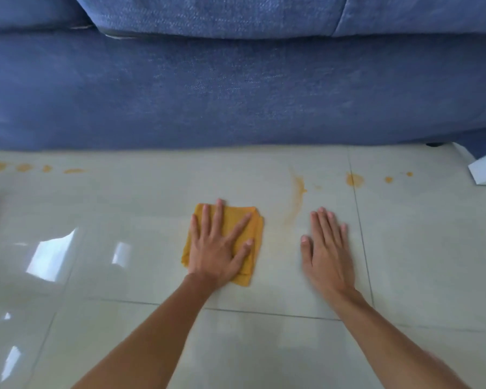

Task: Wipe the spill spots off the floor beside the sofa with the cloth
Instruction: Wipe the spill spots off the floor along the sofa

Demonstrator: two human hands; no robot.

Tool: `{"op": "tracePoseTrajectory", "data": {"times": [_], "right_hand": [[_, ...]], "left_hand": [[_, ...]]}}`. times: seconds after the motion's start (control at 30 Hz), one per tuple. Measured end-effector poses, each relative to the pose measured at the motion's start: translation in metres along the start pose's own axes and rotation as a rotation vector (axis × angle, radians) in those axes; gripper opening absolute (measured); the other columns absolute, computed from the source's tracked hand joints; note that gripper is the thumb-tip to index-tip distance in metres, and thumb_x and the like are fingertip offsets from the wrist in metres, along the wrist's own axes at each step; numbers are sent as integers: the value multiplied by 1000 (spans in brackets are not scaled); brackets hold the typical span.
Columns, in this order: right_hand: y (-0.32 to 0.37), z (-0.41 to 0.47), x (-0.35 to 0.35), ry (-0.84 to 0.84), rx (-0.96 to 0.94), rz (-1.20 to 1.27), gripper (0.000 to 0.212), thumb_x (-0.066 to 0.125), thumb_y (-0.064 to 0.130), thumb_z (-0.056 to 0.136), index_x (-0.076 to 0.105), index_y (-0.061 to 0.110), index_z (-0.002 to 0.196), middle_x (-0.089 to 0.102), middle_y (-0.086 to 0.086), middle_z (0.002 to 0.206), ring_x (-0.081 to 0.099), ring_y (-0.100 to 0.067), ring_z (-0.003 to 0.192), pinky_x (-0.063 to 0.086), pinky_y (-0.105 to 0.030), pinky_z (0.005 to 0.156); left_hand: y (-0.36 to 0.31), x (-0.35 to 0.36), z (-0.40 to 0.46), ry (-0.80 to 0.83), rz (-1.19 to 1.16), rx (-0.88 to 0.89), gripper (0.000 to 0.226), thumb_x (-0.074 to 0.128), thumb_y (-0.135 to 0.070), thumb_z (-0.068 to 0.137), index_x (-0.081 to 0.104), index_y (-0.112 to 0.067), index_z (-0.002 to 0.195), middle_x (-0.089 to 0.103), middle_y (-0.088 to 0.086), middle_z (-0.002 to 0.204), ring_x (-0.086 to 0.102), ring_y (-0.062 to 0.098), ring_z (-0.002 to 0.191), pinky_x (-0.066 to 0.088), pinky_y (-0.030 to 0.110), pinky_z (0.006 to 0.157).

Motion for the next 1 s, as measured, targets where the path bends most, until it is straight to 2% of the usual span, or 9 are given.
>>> {"op": "tracePoseTrajectory", "data": {"times": [0.17, 0.33, 0.47, 0.6, 0.67, 0.73, 0.8, 0.87, 1.0], "right_hand": [[3, -2, 4, 15, 1, -79, 59, 26, 31, 97, 33, 3, 149, 29, -14, 159, 24, -27, 149, 18, -52, 121], [1, -2, 10, -5, 9, -71, 58, 26, 29, 98, 31, 2, 150, 26, -13, 160, 21, -27, 150, 18, -52, 121], [2, -2, 8, -32, -19, 31, 56, 29, 29, 99, 32, 2, 149, 27, -12, 160, 19, -24, 151, 18, -51, 121], [-19, -2, -17, -165, 70, 432, 51, 34, 23, 100, 39, 1, 146, 36, -10, 157, 27, -19, 149, 23, -40, 121], [-42, -2, -32, -254, 130, 376, 48, 37, 19, 99, 44, 0, 143, 42, -12, 153, 34, -22, 146, 25, -40, 121], [-69, -5, -37, -246, 170, 208, 50, 36, 21, 98, 46, 0, 141, 44, -15, 151, 35, -27, 145, 24, -46, 121], [-92, -8, -33, -152, 187, 83, 54, 32, 27, 97, 44, 1, 143, 42, -15, 153, 33, -28, 146, 22, -50, 120], [-103, -12, -26, -59, 175, 10, 59, 29, 32, 97, 38, 2, 147, 36, -14, 156, 28, -27, 148, 21, -52, 120], [-103, -15, -20, -21, 161, -86, 60, 25, 33, 98, 31, 4, 150, 29, -13, 159, 23, -26, 149, 17, -51, 121]], "left_hand": [[95, -10, 24, -1, 9, -268, 62, 16, -69, 89, 5, -57, 148, 3, 12, 166, 5, 43, 150, 5, 61, 119], [104, -16, 98, 13, -1, -363, 61, 15, -69, 91, 1, -56, 149, -6, 12, 166, -5, 43, 150, -2, 62, 119], [29, -13, 157, 36, -23, -255, 63, 11, -69, 89, 5, -54, 149, 1, 16, 165, -7, 44, 150, -4, 64, 118], [-102, -5, 159, 59, -16, 16, 64, 11, -68, 89, 7, -53, 151, -5, 14, 166, -8, 45, 150, -6, 65, 116], [-146, 2, 132, 79, -16, 135, 63, 13, -68, 90, 8, -53, 150, -4, 13, 166, -5, 45, 150, -3, 65, 116], [-162, 6, 94, 75, -12, 222, 62, 17, -68, 91, 10, -53, 150, -1, 13, 166, -1, 45, 150, 1, 65, 117], [-151, 8, 52, 50, 0, 263, 61, 21, -68, 92, 12, -53, 150, 3, 12, 166, 2, 44, 150, 5, 64, 117], [-116, 10, 22, 36, 16, 229, 61, 23, -68, 92, 13, -53, 150, 5, 11, 166, 4, 43, 151, 8, 63, 118], [-17, 2, 27, 36, 20, -42, 64, 18, -69, 87, 9, -55, 149, 7, 11, 166, 9, 44, 150, 8, 61, 119]]}}
Point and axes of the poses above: each hand's wrist, its own z-axis towards the middle knuckle, its own x-axis out of the palm, y = z × x, the point moved 7 cm from there along z, towards the middle knuckle
